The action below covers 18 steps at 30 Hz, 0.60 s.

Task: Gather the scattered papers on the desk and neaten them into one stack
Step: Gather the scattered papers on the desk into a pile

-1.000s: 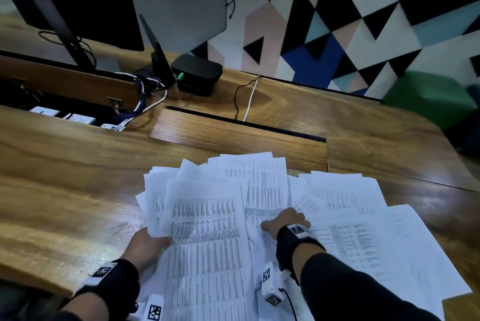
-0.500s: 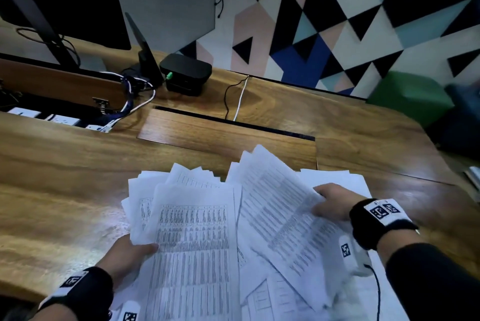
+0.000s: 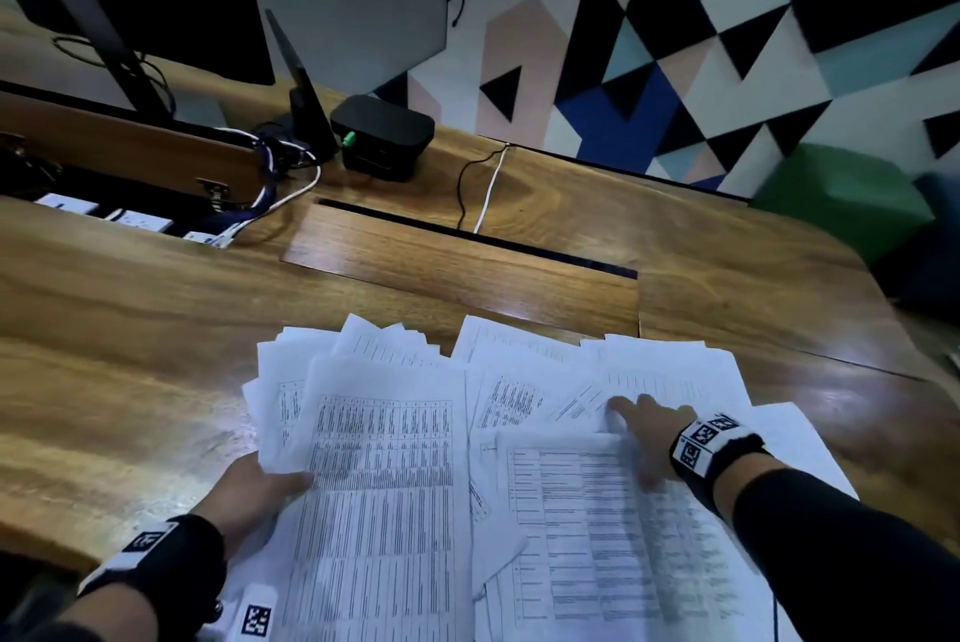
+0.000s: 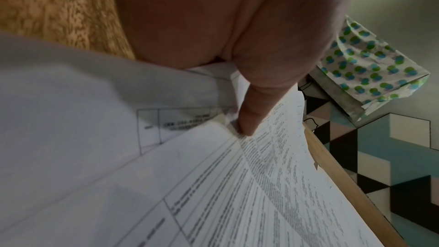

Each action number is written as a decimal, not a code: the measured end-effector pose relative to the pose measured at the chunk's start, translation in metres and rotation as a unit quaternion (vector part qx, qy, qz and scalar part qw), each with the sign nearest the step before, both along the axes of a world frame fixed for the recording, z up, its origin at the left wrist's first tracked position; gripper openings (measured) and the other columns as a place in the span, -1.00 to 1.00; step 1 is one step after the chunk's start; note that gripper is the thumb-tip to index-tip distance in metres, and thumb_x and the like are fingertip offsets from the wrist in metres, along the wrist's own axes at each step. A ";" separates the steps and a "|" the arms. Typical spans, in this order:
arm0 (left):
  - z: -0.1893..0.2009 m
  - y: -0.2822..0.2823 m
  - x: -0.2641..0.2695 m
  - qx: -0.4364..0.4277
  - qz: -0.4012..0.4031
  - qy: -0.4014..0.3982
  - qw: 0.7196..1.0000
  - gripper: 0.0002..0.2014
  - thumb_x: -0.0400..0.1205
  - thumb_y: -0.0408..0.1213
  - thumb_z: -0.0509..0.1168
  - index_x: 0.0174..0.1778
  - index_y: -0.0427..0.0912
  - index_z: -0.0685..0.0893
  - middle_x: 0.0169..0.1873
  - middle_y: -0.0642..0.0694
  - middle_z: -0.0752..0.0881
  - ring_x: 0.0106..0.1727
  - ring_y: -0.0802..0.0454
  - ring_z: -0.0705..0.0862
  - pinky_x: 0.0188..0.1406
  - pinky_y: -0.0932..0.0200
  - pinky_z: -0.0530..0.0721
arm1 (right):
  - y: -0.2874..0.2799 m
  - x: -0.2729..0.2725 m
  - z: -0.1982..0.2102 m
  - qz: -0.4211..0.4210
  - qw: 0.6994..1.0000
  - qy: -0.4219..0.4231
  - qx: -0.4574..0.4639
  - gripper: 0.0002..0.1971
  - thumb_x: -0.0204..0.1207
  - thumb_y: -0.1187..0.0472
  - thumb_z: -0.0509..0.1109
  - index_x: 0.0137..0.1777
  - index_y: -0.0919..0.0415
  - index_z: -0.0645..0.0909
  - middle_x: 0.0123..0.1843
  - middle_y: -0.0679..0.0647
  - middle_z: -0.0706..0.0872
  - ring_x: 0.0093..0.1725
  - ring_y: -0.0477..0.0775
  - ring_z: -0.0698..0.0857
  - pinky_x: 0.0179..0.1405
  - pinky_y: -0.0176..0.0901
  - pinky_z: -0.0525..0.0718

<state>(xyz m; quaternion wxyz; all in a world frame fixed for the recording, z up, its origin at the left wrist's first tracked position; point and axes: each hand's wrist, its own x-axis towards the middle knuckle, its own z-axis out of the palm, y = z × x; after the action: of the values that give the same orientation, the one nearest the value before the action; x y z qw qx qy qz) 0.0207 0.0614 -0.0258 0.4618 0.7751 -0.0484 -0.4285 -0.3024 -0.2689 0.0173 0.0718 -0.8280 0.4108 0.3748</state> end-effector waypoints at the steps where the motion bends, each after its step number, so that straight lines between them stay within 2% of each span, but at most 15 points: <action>1: -0.001 0.000 0.000 0.002 0.003 0.000 1.000 -0.90 0.55 -0.62 0.38 -0.05 -0.46 0.73 -0.35 -0.28 0.86 -0.27 -0.24 0.79 -0.26 0.04 0.70 | -0.001 -0.001 -0.004 0.000 1.000 -0.002 0.001 -0.05 -0.01 0.07 0.62 0.37 -0.23 0.16 0.25 0.01 0.44 0.12 0.34 0.63 0.09 0.24 0.65; 3: 0.000 -0.001 -0.002 0.001 0.008 0.004 1.000 -0.90 0.55 -0.62 0.38 -0.05 -0.47 0.73 -0.38 -0.24 0.87 -0.27 -0.24 0.80 -0.24 0.02 0.70 | -0.001 -0.002 -0.008 0.015 1.000 0.000 -0.007 -0.02 -0.02 0.06 0.66 0.41 -0.09 0.20 0.28 0.04 0.39 0.14 0.29 0.63 0.10 0.20 0.66; 5: 0.001 -0.003 -0.003 0.003 0.007 0.000 1.000 -0.89 0.54 -0.62 0.39 -0.04 -0.46 0.74 -0.40 -0.21 0.87 -0.28 -0.22 0.81 -0.26 0.04 0.71 | -0.003 -0.002 -0.012 0.054 0.998 0.003 -0.034 -0.07 0.02 -0.01 0.68 0.38 0.03 0.29 0.29 0.06 0.38 0.24 0.22 0.56 0.19 0.18 0.60; 9: 0.005 -0.004 -0.007 0.003 0.013 -0.008 1.000 -0.91 0.55 -0.63 0.37 -0.13 -0.40 0.72 -0.50 -0.13 0.85 -0.34 -0.17 0.78 -0.35 0.11 0.66 | -0.007 -0.002 -0.014 0.092 0.995 0.014 -0.046 -0.13 0.09 -0.10 0.67 0.37 0.06 0.34 0.35 0.04 0.39 0.40 0.18 0.42 0.52 0.24 0.31; 13: 0.000 -0.003 -0.003 0.012 0.014 -0.014 1.000 -0.90 0.54 -0.57 0.41 -0.06 -0.41 0.75 -0.42 -0.17 0.87 -0.27 -0.22 0.81 -0.29 0.08 0.70 | -0.009 -0.002 -0.012 0.063 0.998 -0.007 -0.025 -0.09 0.11 -0.08 0.66 0.42 -0.01 0.25 0.34 0.01 0.54 0.45 0.20 0.41 0.60 0.37 0.05; 15: 0.002 -0.005 -0.004 0.013 0.014 -0.018 1.000 -0.91 0.54 -0.58 0.41 -0.08 -0.40 0.75 -0.37 -0.22 0.87 -0.31 -0.20 0.81 -0.30 0.10 0.70 | -0.009 -0.003 -0.011 0.068 0.998 0.007 -0.015 -0.20 0.16 -0.09 0.62 0.37 -0.04 0.31 0.27 0.01 0.60 0.43 0.20 0.41 0.59 0.38 0.02; 18: 0.012 -0.008 -0.011 -0.003 0.011 -0.018 1.000 -0.88 0.56 -0.65 0.34 -0.19 -0.39 0.71 -0.54 -0.13 0.82 -0.48 -0.05 0.76 -0.55 0.21 0.65 | -0.003 0.000 -0.007 0.098 0.995 0.032 -0.016 -0.59 0.27 -0.06 0.51 0.10 -0.06 0.54 0.10 -0.02 0.61 0.37 0.17 0.45 0.59 0.41 0.01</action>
<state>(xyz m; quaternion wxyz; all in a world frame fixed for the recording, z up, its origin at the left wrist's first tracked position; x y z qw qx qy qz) 0.0093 0.0530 -0.0137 0.4679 0.7817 -0.0501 -0.4092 -0.3019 -0.2724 0.0100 0.0087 -0.8527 0.3360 0.4000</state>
